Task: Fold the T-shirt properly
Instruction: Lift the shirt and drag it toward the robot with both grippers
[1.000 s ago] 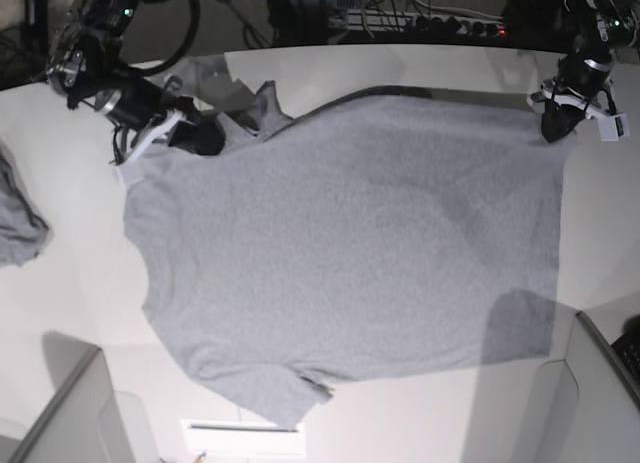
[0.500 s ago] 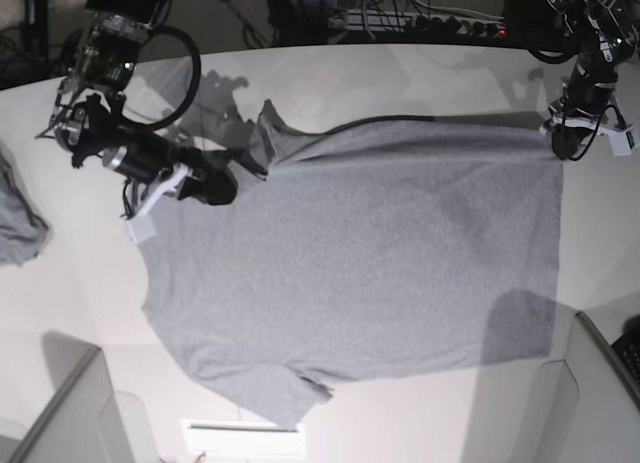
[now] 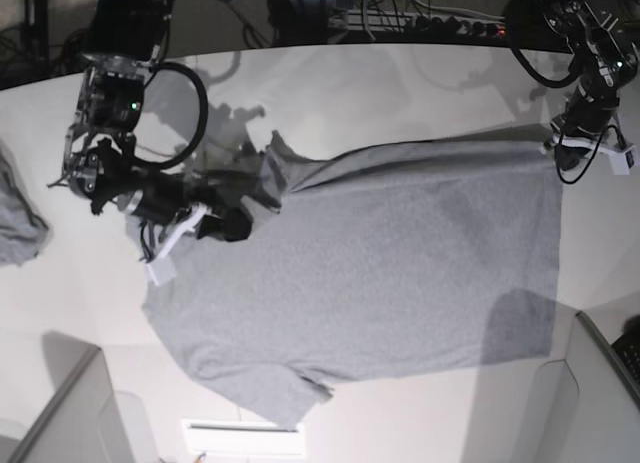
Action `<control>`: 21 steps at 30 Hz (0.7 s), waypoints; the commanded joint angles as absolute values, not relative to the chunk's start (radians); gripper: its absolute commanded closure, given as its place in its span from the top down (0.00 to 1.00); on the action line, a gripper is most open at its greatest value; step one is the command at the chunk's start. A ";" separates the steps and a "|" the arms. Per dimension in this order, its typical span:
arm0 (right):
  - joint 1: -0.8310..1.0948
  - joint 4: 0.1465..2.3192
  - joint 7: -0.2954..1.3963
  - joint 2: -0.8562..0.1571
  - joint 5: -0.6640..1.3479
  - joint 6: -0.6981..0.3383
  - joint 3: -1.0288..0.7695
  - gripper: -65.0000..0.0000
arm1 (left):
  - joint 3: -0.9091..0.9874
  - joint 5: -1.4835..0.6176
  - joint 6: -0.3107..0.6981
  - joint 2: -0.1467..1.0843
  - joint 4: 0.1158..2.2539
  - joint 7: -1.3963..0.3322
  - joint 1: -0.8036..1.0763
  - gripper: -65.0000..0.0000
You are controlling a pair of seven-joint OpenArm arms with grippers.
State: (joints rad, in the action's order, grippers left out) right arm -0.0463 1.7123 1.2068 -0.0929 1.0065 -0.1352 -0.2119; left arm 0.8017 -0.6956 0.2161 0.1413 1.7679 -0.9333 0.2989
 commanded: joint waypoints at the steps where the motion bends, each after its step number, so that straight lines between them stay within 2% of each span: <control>1: -0.068 1.716 1.196 -0.096 1.004 -0.137 -0.214 0.00 | 0.808 -0.697 0.220 0.156 1.790 -0.924 0.289 0.00; 8: -0.079 1.727 1.270 -0.097 1.020 -0.139 -0.225 0.00 | 0.806 -0.697 0.217 0.159 1.796 -0.934 0.297 0.00; 15: 0.093 1.853 1.277 -0.151 1.233 -0.139 -0.263 0.00 | 0.811 -0.697 0.220 0.157 1.857 -0.981 0.420 0.00; 21: 0.219 1.963 1.285 -0.151 1.247 -0.140 -0.374 0.00 | 0.814 -0.697 0.220 0.159 1.925 -0.981 0.518 0.00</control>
